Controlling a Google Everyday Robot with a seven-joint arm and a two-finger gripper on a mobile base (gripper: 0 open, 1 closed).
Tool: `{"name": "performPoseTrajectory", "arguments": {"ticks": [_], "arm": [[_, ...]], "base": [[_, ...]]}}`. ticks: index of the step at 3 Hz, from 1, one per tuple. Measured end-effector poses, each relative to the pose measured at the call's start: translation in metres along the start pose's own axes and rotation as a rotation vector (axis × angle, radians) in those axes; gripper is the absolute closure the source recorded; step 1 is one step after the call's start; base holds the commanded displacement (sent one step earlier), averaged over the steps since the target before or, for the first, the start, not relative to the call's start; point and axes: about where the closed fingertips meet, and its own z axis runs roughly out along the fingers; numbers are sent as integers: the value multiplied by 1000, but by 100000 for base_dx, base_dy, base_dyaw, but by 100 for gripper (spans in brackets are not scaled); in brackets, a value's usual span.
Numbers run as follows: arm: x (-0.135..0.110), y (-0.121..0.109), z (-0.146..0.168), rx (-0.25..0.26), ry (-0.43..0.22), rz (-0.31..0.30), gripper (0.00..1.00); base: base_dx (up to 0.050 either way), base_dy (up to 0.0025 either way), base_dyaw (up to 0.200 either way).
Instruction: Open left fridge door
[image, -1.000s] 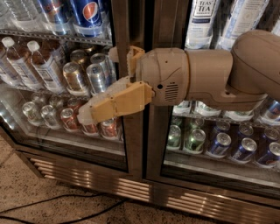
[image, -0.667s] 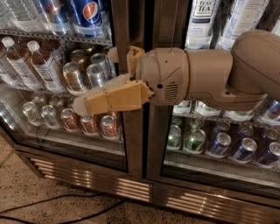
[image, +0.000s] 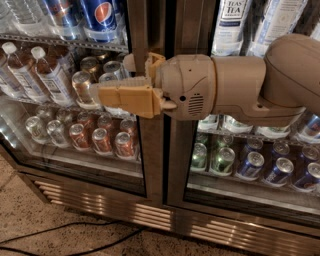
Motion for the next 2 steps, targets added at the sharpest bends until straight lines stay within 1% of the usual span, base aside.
{"name": "performPoseTrajectory", "arguments": {"ticks": [1, 2], "arm": [[0, 0, 0, 0, 0, 0, 100], [0, 0, 0, 0, 0, 0, 100]], "base": [[-5000, 1, -2], [-5000, 1, -7]]}}
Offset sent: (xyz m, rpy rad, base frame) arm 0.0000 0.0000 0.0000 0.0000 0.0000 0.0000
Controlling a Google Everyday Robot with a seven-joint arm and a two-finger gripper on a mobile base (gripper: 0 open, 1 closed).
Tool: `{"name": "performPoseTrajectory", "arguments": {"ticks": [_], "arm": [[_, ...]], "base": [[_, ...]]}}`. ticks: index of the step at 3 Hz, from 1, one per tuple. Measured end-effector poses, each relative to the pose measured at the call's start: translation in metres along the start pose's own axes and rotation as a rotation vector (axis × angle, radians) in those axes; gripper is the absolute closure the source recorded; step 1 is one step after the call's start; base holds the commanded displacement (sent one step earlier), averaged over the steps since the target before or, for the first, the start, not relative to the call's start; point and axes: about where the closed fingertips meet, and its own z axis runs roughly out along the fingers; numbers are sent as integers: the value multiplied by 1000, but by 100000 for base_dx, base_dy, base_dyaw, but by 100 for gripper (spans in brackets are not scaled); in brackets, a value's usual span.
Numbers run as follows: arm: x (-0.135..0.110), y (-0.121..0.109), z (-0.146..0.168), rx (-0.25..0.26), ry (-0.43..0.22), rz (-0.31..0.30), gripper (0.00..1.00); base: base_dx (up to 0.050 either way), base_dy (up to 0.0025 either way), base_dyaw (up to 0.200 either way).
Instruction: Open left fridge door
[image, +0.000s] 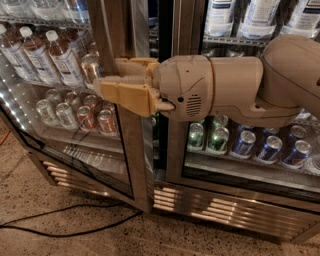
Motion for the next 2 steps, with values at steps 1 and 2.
{"name": "performPoseTrajectory", "arguments": {"ticks": [1, 2], "arm": [[0, 0, 0, 0, 0, 0, 100], [0, 0, 0, 0, 0, 0, 100]], "base": [[-4999, -5, 35], [0, -2, -19982]]}}
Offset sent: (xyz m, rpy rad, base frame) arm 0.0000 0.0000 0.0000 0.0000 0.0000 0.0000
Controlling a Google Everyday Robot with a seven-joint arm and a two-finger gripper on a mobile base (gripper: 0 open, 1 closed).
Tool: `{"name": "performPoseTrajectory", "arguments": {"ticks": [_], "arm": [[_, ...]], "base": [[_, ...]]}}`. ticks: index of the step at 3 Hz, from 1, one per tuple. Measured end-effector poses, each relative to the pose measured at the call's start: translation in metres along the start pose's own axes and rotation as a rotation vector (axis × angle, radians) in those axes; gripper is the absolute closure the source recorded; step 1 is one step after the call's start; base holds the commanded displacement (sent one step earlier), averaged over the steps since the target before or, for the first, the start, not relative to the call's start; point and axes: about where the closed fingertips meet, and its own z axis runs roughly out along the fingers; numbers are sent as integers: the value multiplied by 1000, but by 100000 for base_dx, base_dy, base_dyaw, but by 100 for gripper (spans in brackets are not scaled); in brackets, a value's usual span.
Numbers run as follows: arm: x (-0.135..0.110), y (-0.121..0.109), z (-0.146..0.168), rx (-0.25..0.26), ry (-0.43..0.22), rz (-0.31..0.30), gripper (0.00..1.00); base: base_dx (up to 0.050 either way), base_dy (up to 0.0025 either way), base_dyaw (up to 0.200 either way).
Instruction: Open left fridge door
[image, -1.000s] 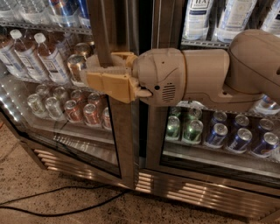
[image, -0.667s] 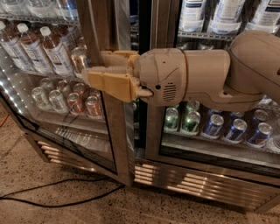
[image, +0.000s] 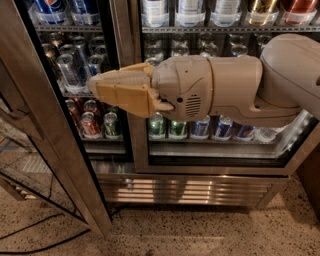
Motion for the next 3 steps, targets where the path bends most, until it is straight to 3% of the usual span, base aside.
{"name": "performPoseTrajectory", "arguments": {"ticks": [1, 3], "arm": [[0, 0, 0, 0, 0, 0, 100], [0, 0, 0, 0, 0, 0, 100]], "base": [[3804, 173, 9779], [0, -2, 19001]]}}
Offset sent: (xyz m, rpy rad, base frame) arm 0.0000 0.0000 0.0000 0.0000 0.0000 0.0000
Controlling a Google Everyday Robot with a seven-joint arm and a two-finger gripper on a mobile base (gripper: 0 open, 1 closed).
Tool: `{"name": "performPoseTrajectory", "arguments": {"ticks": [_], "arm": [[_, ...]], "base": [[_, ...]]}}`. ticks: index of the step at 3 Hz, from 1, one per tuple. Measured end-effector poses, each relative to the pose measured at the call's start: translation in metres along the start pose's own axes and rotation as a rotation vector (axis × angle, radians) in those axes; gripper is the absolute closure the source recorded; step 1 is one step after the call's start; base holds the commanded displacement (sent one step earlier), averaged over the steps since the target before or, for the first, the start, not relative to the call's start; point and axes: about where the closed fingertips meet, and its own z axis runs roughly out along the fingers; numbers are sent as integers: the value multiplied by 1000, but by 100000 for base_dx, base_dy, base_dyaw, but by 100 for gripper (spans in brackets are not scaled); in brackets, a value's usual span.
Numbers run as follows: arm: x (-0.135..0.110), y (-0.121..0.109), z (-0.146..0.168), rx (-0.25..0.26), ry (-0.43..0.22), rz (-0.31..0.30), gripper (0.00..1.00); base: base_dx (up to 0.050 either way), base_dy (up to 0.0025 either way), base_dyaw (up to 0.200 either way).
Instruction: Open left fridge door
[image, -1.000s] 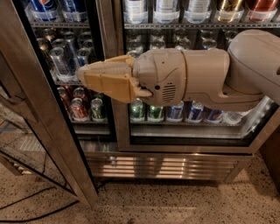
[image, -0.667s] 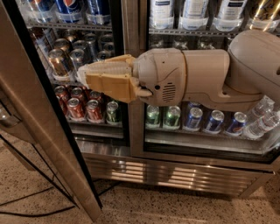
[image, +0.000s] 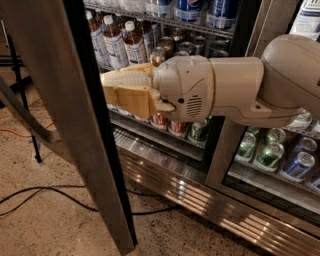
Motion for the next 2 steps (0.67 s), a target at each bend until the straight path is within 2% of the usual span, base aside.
{"name": "performPoseTrajectory", "arguments": {"ticks": [1, 2], "arm": [[0, 0, 0, 0, 0, 0, 100], [0, 0, 0, 0, 0, 0, 100]], "base": [[6, -9, 19090], [-1, 1, -20013]]}}
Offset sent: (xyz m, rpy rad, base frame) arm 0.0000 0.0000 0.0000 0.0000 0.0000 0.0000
